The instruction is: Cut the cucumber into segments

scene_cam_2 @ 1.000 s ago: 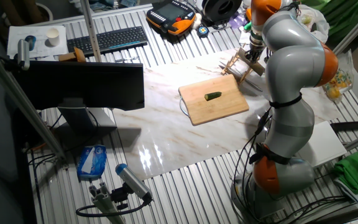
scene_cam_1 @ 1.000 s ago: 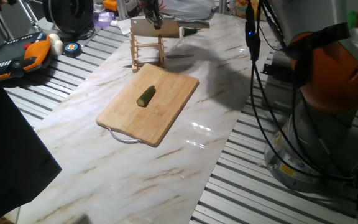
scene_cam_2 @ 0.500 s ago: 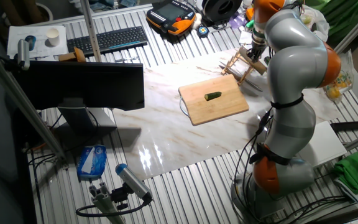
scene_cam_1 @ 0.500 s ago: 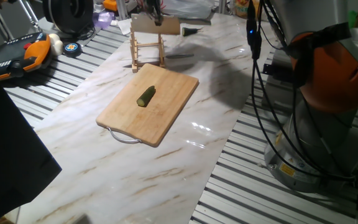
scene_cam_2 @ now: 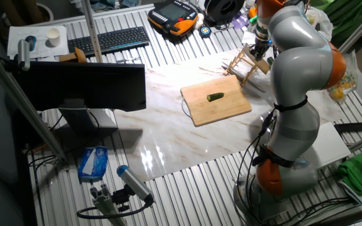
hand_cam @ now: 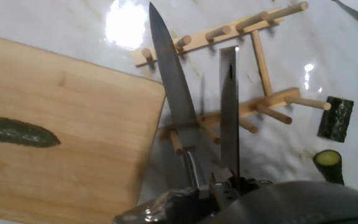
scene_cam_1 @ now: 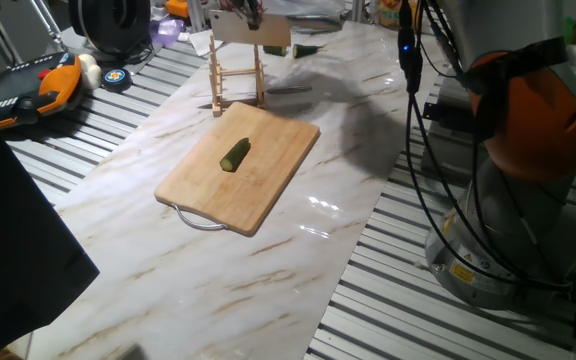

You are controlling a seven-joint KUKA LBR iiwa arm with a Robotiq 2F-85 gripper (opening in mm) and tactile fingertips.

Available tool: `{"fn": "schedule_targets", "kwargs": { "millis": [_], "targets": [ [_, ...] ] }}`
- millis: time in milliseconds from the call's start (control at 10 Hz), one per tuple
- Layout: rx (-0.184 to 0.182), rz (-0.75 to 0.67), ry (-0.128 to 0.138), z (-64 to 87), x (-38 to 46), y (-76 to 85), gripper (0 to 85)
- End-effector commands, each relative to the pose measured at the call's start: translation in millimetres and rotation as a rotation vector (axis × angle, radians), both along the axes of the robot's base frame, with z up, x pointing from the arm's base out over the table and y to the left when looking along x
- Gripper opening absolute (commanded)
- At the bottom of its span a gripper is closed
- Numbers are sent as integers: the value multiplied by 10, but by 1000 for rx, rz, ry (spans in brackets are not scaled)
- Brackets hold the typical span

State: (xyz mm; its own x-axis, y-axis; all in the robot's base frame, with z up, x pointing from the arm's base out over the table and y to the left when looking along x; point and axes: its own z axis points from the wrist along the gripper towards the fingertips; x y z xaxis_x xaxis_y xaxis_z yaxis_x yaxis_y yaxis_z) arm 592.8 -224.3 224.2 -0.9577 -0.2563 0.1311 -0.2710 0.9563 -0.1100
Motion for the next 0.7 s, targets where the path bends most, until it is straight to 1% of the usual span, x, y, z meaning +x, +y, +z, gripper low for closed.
{"fn": "schedule_targets", "kwargs": {
  "millis": [0,200,400,500,600],
  "targets": [
    [-1,-15,-7,-16,-26,49,7],
    [7,-50,-16,-25,-99,149,7],
    [14,-79,-13,5,-167,262,7],
    [10,-91,-14,10,-202,330,7],
    [9,-106,-20,-2,-246,393,7]
  ]
}}
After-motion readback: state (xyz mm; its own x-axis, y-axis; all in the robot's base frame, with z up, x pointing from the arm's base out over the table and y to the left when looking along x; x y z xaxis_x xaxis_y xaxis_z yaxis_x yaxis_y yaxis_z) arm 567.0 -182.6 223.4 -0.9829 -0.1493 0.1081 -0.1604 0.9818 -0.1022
